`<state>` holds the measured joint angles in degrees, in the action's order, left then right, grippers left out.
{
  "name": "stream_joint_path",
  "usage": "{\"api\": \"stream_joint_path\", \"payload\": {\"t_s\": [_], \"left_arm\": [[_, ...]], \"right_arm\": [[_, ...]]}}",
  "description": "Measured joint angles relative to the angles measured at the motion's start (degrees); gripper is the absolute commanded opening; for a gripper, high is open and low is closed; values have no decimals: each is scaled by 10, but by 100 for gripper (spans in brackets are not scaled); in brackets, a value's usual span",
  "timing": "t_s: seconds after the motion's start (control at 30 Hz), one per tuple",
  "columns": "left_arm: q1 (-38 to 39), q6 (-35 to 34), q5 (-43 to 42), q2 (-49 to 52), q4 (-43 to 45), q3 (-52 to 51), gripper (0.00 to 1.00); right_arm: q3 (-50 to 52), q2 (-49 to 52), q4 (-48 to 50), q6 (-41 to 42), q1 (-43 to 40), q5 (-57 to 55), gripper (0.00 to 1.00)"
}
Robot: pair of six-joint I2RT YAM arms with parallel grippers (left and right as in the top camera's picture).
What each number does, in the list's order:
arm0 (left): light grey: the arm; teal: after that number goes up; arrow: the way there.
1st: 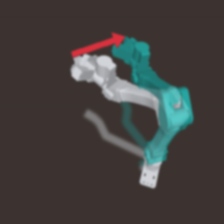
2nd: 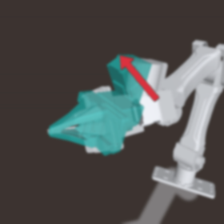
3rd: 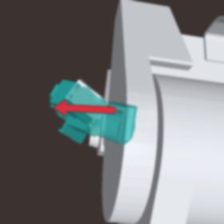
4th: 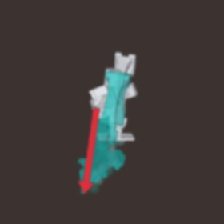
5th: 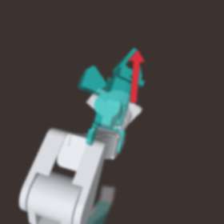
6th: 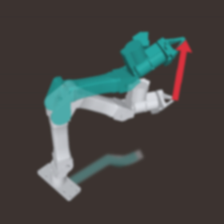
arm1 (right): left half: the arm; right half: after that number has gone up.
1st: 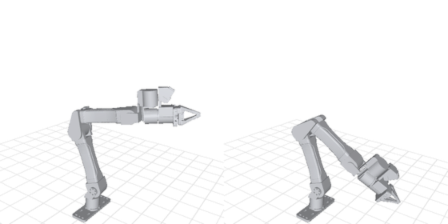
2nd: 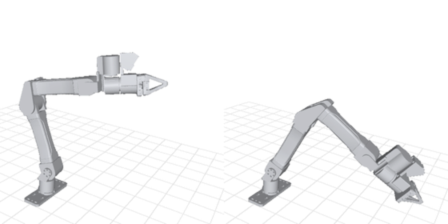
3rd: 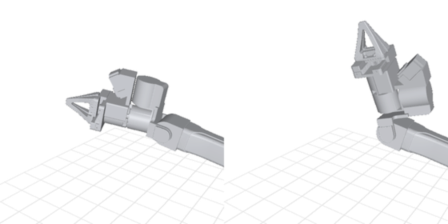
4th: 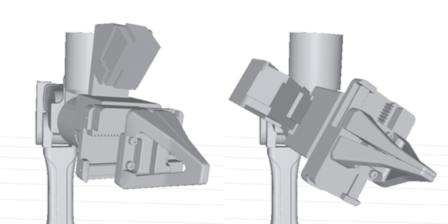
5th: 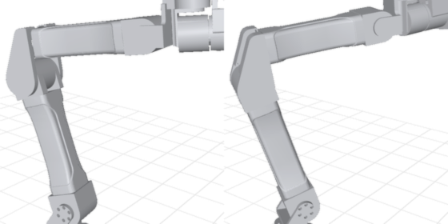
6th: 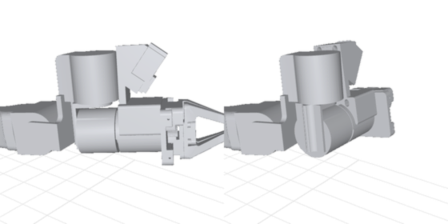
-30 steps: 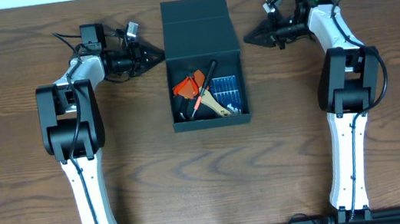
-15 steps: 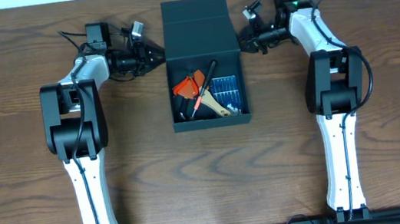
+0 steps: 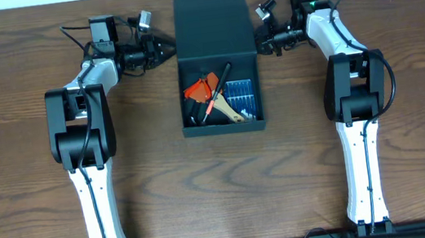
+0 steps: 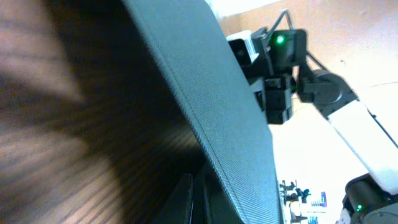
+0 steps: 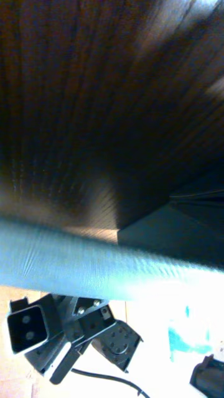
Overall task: Pack container
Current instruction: 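Push the lid forward with both grippers to swing it closed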
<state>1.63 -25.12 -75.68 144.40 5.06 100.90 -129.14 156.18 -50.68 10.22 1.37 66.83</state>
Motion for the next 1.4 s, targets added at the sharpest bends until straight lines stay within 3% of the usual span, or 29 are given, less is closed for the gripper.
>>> {"api": "stream_joint_path", "payload": {"t_s": [0.43,0.63,1.0,1.4], "left_arm": [[0,-66,-42,3,53,0,5],[0,-110,-68,6,132,0,5],[0,-280,-115,6,353,0,5],[0,-458,-127,6,501,0,5]], "right_arm": [[-6,0,-3,-20,0,5,1],[-56,0,-46,-33,0,-9,1],[-168,0,-182,-91,-2,-69,1],[-225,0,-269,-135,-2,-84,1]]}}
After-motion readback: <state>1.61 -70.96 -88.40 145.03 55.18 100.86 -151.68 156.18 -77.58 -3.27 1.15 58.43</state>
